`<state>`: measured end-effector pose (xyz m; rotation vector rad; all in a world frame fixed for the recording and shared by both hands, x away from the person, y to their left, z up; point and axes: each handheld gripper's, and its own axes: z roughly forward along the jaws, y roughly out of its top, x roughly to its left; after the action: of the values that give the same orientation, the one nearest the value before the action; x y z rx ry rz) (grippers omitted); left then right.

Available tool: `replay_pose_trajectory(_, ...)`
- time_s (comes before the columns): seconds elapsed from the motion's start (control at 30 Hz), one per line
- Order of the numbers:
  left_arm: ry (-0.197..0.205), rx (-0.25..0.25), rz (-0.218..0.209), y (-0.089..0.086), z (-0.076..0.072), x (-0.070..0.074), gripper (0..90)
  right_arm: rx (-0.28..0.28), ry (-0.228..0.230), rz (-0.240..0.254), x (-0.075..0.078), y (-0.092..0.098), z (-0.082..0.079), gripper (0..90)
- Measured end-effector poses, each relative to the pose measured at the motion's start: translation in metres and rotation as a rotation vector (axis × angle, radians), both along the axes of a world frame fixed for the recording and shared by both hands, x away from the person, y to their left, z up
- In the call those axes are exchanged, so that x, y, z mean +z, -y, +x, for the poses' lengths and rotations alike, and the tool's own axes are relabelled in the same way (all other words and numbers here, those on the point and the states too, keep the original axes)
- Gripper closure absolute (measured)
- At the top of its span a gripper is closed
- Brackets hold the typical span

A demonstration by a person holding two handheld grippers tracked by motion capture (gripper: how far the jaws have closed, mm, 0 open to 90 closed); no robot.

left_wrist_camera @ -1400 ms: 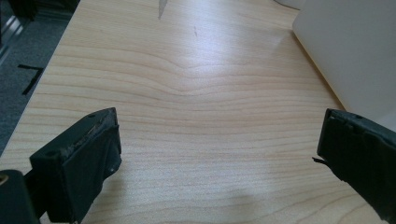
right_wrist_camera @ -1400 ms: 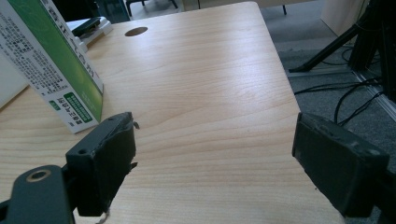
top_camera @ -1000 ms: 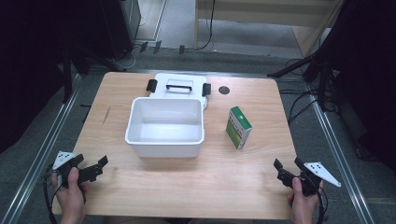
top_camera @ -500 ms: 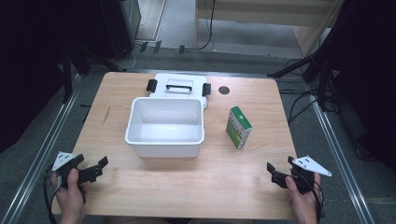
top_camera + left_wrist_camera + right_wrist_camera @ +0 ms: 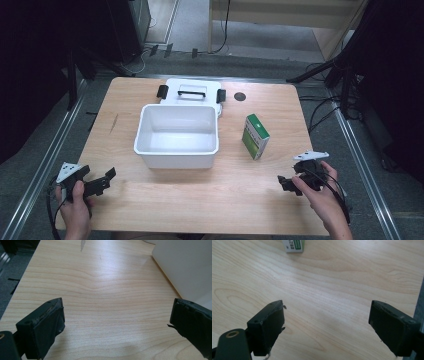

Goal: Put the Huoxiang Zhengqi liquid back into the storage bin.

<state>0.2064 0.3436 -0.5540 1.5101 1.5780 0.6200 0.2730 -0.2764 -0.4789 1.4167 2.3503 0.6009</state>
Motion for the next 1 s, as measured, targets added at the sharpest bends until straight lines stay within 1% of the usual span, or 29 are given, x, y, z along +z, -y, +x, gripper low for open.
replay_pose_trajectory(0.03, 0.0, 0.0, -0.001, 0.0, 0.0, 0.0, 0.6, 0.006, -0.013, -0.003, 0.001, -0.002, 0.002, 13.8)
replay_pose_trajectory(0.1, 0.001, -0.001, 0.0, 0.0, 0.0, 0.0, 0.6, 0.007, -0.069, -0.001, 0.006, -0.007, 0.007, 13.9)
replay_pose_trajectory(0.17, 0.001, -0.001, 0.0, 0.0, 0.0, 0.0, 0.6, 0.011, -0.109, -0.018, 0.01, -0.012, 0.012, 13.9)
replay_pose_trajectory(0.2, 0.001, -0.001, 0.0, 0.0, 0.0, 0.0, 0.6, 0.011, -0.109, -0.018, 0.01, -0.012, 0.012, 13.9)
replay_pose_trajectory(0.23, 0.0, 0.0, 0.0, 0.0, 0.0, 0.0, 0.6, 0.02, -0.14, -0.042, 0.013, -0.017, 0.017, 13.8)
replay_pose_trajectory(0.27, 0.0, -0.001, 0.0, 0.0, 0.0, 0.0, 0.6, 0.02, -0.14, -0.042, 0.013, -0.017, 0.017, 13.8)
replay_pose_trajectory(0.3, 0.001, 0.0, 0.0, 0.0, 0.0, 0.0, 0.6, 0.022, -0.155, -0.054, 0.015, -0.019, 0.019, 13.7)
replay_pose_trajectory(0.33, 0.0, 0.0, 0.0, 0.0, 0.0, 0.0, 0.6, 0.02, -0.175, -0.078, 0.019, -0.024, 0.023, 13.7)
replay_pose_trajectory(0.37, 0.0, -0.001, 0.0, 0.0, 0.0, 0.0, 0.6, 0.02, -0.175, -0.078, 0.019, -0.024, 0.023, 13.7)
replay_pose_trajectory(0.4, 0.0, -0.001, -0.001, 0.0, 0.0, 0.0, 0.6, 0.025, -0.196, -0.099, 0.022, -0.028, 0.027, 13.5)
replay_pose_trajectory(0.47, 0.0, -0.001, -0.001, 0.0, 0.0, 0.0, 0.6, 0.023, -0.201, -0.107, 0.023, -0.03, 0.029, 13.5)
replay_pose_trajectory(0.5, 0.0, -0.001, -0.001, 0.0, 0.0, 0.0, 0.6, 0.032, -0.214, -0.134, 0.027, -0.037, 0.032, 13.3)
replay_pose_trajectory(0.53, 0.001, -0.001, -0.002, 0.0, 0.0, 0.0, 0.6, 0.038, -0.216, -0.14, 0.028, -0.039, 0.034, 13.3)
replay_pose_trajectory(0.63, 0.0, 0.0, -0.002, 0.0, 0.0, 0.0, 0.6, 0.041, -0.221, -0.152, 0.03, -0.043, 0.037, 13.3)
replay_pose_trajectory(0.67, 0.0, -0.001, -0.002, 0.0, 0.0, 0.0, 0.6, 0.046, -0.227, -0.156, 0.034, -0.048, 0.04, 13.3)
replay_pose_trajectory(0.73, 0.0, -0.001, -0.002, 0.0, 0.0, 0.0, 0.6, 0.044, -0.23, -0.167, 0.037, -0.052, 0.043, 13.5)
replay_pose_trajectory(0.77, 0.0, -0.001, -0.002, 0.0, 0.0, 0.0, 0.6, 0.044, -0.23, -0.167, 0.037, -0.052, 0.043, 13.5)
replay_pose_trajectory(0.87, 0.0, -0.001, -0.003, 0.0, 0.0, 0.0, 0.6, 0.052, -0.234, -0.18, 0.043, -0.061, 0.05, 13.6)
replay_pose_trajectory(1.0, 0.0, -0.001, -0.003, 0.0, 0.0, 0.0, 0.6, 0.047, -0.244, -0.185, 0.046, -0.066, 0.055, 13.8)
